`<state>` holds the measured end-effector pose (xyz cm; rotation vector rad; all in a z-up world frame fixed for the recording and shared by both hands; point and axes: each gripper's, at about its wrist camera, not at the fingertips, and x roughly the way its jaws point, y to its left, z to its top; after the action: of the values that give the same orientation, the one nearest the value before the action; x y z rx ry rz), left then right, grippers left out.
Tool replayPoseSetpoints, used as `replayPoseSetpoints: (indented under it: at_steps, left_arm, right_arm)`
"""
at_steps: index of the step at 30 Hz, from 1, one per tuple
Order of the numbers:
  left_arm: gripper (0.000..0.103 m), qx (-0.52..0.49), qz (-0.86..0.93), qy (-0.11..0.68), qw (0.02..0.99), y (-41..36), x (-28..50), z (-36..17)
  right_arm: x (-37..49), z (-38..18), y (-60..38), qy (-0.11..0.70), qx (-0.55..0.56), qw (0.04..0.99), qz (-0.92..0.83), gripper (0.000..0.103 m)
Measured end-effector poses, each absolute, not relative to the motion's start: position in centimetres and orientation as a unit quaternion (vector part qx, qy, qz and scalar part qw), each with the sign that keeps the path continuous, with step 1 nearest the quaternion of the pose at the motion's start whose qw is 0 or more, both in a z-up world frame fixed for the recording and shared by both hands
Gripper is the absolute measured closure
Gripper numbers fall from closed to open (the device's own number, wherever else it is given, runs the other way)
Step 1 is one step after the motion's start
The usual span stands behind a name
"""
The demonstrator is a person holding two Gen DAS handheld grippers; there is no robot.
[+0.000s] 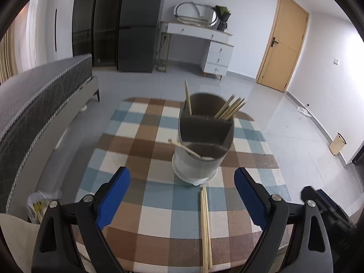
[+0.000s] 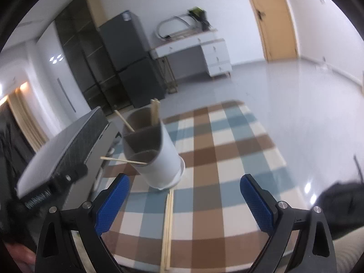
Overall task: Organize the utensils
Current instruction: 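Lower both open tools to the chopstick pile beside the holder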
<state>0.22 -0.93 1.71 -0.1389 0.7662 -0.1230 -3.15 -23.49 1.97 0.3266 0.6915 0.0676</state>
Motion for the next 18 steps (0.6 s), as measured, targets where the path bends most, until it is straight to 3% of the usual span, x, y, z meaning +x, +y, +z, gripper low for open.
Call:
replayPoseSetpoints:
  at_steps: [18]
  left_arm:
    - [0.013,-0.062,-0.04,0.48,0.874,-1.0,1.4,-6.1]
  right_arm:
    - [1.4,-4.4,-23.3,0.464,0.16,0.871,-0.023,0.009]
